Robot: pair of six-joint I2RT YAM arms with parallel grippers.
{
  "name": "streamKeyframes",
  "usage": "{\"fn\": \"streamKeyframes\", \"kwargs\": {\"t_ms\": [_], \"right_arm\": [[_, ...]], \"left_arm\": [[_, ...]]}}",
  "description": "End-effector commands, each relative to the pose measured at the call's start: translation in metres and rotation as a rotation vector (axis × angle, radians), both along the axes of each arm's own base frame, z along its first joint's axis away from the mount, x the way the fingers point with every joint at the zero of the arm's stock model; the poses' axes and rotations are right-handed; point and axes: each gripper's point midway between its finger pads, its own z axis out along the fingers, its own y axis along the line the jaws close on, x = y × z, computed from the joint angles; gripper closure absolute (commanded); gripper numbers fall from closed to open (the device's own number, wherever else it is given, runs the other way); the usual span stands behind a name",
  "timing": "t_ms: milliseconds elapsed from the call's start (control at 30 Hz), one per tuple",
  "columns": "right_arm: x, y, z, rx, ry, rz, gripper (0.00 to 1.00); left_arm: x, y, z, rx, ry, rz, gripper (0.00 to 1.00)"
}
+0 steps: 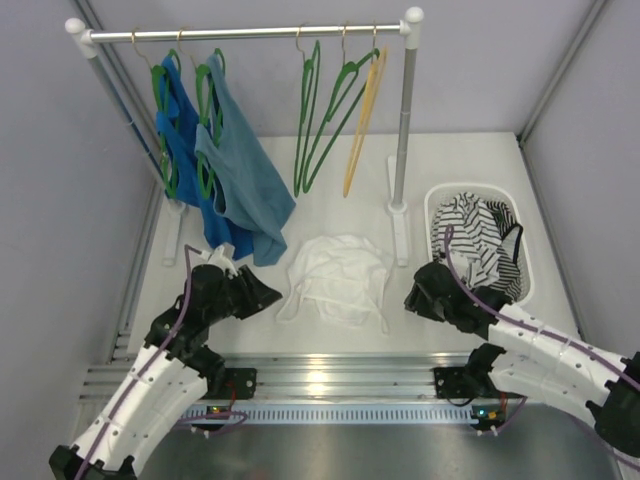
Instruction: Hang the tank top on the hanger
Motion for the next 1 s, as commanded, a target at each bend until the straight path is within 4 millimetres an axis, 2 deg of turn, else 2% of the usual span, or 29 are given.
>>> {"fn": "streamKeyframes", "kwargs": {"t_ms": [0,100,133,200,267,300,367,400,467,500,567,600,633,667,700,733,767,800,867,900,967], "right_arm": [[0.026,-0.013,0.021,0.000,-0.058,-0.037,0.55],[0.035,-0.027,0.022,-0.032,-0.048,-0.075,0.55],[0.035,-0.032,0.019,-0.053,-0.034,-0.077,0.56],[0.036,-0.039,0.020,-0.056,-0.025,-0.099,0.57],[0.033,-0.047,0.019,-0.068,-0.015,-0.120,0.57],[0.032,-0.049,0.019,-0.065,-0.016,-0.124,0.57],[0.027,-0.054,0.022,-0.055,-0.023,-0.140,0.57],[0.026,-0.054,0.023,-0.049,-0.026,-0.140,0.57],[0.022,-0.056,0.027,-0.040,-0.035,-0.144,0.57],[0.021,-0.058,0.028,-0.039,-0.040,-0.147,0.57],[0.018,-0.061,0.028,-0.048,-0.034,-0.155,0.57],[0.018,-0.061,0.030,-0.043,-0.042,-0.154,0.57],[0.017,-0.060,0.031,-0.037,-0.043,-0.146,0.56],[0.017,-0.056,0.032,-0.015,-0.041,-0.133,0.56],[0.018,-0.051,0.037,0.012,-0.059,-0.119,0.56],[0.019,-0.048,0.040,0.026,-0.070,-0.107,0.56],[0.019,-0.044,0.043,0.048,-0.074,-0.094,0.56],[0.020,-0.042,0.047,0.056,-0.081,-0.088,0.56],[0.021,-0.039,0.054,0.074,-0.095,-0.073,0.56],[0.021,-0.038,0.056,0.076,-0.098,-0.066,0.56],[0.022,-0.035,0.062,0.083,-0.107,-0.049,0.55]], "left_arm": [[0.010,-0.006,0.044,-0.023,-0.115,-0.030,0.56],[0.024,0.001,0.072,0.031,-0.213,-0.011,0.56],[0.028,0.002,0.097,0.026,-0.272,-0.008,0.55],[0.037,0.003,0.132,0.046,-0.363,-0.011,0.55],[0.044,0.002,0.153,0.061,-0.413,-0.019,0.54],[0.046,0.003,0.176,0.067,-0.471,-0.024,0.54],[0.055,0.001,0.191,0.082,-0.508,-0.025,0.53],[0.058,0.002,0.214,0.081,-0.576,-0.021,0.52],[0.070,0.003,0.232,0.096,-0.634,0.002,0.50],[0.073,0.004,0.258,0.097,-0.709,0.015,0.49],[0.087,0.004,0.278,0.113,-0.754,0.033,0.46],[0.088,0.005,0.304,0.116,-0.819,0.040,0.45],[0.091,0.004,0.320,0.116,-0.857,0.044,0.44],[0.109,-0.001,0.317,0.149,-0.838,0.045,0.44],[0.112,0.002,0.342,0.164,-0.891,0.062,0.43],[0.122,0.001,0.346,0.188,-0.890,0.068,0.43],[0.143,-0.001,0.341,0.226,-0.867,0.089,0.42],[0.148,0.000,0.360,0.243,-0.906,0.100,0.40],[0.163,-0.002,0.368,0.271,-0.907,0.113,0.39],[0.180,-0.009,0.373,0.284,-0.907,0.108,0.39],[0.193,-0.019,0.379,0.283,-0.921,0.087,0.39]]}}
